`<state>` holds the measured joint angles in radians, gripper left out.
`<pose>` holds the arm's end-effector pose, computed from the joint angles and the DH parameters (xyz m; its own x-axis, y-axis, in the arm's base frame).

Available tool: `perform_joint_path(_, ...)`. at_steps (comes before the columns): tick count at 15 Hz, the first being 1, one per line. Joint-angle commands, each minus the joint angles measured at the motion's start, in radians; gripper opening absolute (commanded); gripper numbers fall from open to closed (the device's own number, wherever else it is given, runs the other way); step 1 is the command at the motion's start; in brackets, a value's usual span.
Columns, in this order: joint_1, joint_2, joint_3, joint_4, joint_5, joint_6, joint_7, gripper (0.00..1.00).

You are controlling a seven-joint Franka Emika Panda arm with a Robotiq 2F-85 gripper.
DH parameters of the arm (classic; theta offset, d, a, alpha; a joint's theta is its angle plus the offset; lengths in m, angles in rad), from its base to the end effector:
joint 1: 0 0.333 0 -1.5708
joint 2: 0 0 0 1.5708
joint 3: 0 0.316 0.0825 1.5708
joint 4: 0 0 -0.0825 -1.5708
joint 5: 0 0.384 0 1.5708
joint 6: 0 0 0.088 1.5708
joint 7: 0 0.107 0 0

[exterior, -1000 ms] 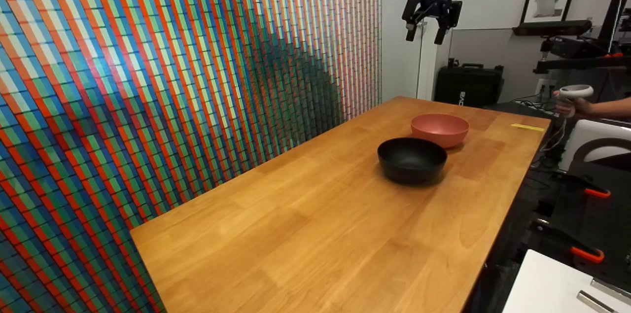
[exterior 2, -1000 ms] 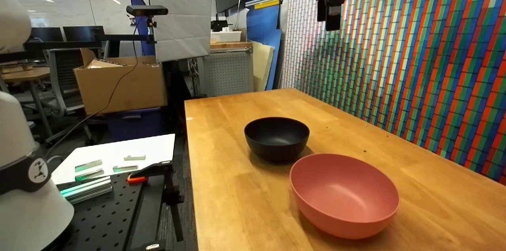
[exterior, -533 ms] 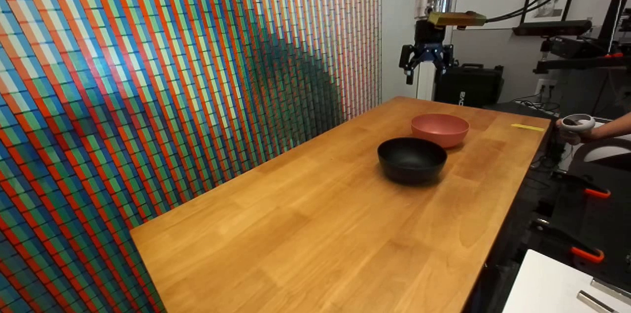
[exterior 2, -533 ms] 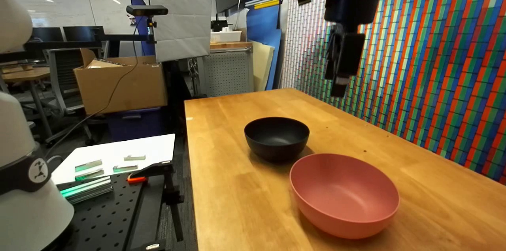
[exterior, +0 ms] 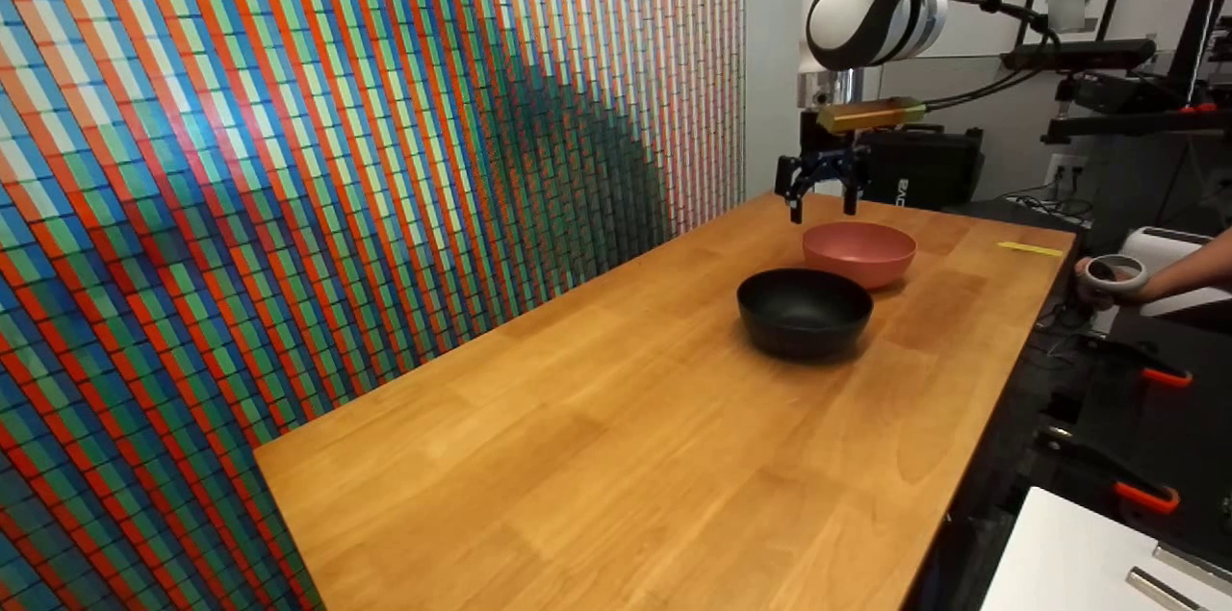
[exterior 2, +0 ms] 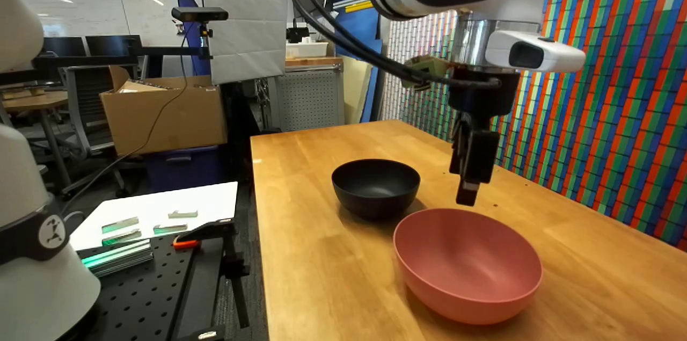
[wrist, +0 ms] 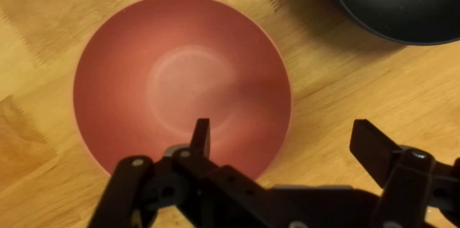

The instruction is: Put the pink bowl inside the black bowl

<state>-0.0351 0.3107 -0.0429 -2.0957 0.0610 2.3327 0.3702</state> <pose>0.5722 -0.0434 0.2661 0.8794 -0.4695 -0.0787 -0.4709 -0.8822 0.0007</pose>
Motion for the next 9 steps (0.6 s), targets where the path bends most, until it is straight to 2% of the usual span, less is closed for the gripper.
perform_joint_path(1,0.035,0.077,-0.027,0.043,-0.027,0.087,0.052,1.0)
perform_joint_path(6,0.071,0.151,-0.037,0.06,-0.026,0.141,0.097,1.0)
perform_joint_path(7,0.079,0.163,-0.041,0.062,-0.027,0.139,0.105,0.75)
perform_joint_path(8,0.086,0.172,-0.045,0.064,-0.027,0.139,0.11,0.73)
perform_joint_path(9,0.091,0.18,-0.048,0.067,-0.024,0.134,0.113,0.66)
